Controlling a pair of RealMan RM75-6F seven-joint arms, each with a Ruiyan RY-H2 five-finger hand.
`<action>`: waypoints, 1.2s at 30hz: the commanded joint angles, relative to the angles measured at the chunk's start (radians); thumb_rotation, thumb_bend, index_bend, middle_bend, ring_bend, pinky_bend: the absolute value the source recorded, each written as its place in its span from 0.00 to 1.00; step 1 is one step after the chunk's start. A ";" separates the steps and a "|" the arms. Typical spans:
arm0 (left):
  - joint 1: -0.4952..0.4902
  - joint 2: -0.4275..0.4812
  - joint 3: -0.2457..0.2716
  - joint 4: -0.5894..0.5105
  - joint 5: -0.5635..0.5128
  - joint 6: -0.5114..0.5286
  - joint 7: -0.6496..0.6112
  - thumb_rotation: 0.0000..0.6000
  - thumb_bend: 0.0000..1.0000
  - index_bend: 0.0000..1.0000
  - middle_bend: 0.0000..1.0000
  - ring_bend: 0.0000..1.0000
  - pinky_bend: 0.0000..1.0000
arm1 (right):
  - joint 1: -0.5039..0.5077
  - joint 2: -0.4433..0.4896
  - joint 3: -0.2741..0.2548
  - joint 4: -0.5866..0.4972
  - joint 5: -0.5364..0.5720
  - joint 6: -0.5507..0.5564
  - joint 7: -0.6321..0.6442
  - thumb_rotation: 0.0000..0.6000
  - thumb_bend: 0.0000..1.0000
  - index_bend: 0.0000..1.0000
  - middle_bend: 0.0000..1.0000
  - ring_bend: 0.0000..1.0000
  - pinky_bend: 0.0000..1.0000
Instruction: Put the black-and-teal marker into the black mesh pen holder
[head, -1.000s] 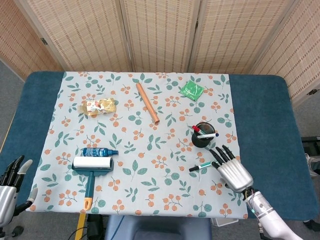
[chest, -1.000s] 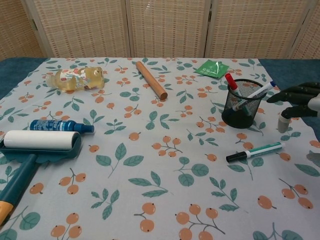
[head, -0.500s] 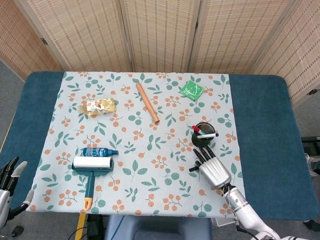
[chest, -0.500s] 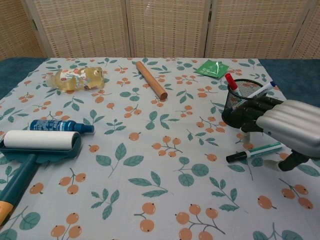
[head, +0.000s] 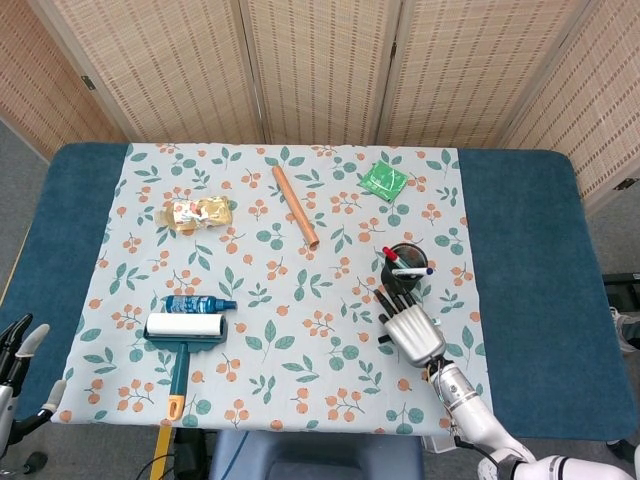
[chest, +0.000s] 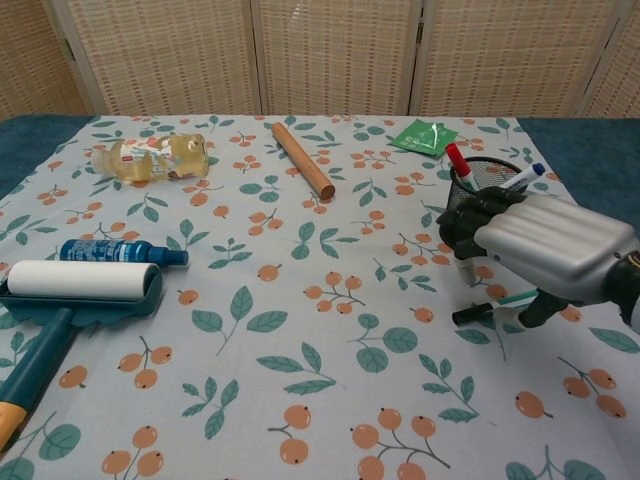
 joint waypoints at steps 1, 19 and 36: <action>0.002 0.001 -0.001 0.001 -0.001 0.003 -0.003 1.00 0.42 0.00 0.02 0.02 0.29 | 0.008 -0.007 -0.006 0.005 0.015 0.000 -0.012 1.00 0.28 0.43 0.06 0.00 0.00; 0.005 -0.002 -0.002 0.014 0.023 0.023 -0.011 1.00 0.42 0.00 0.02 0.02 0.29 | 0.043 -0.033 -0.032 0.044 0.096 0.006 -0.058 1.00 0.28 0.47 0.06 0.00 0.00; 0.006 -0.015 -0.009 0.044 0.041 0.050 -0.027 1.00 0.42 0.00 0.02 0.02 0.29 | 0.045 -0.001 -0.041 -0.019 0.074 0.091 -0.036 1.00 0.28 0.58 0.09 0.00 0.00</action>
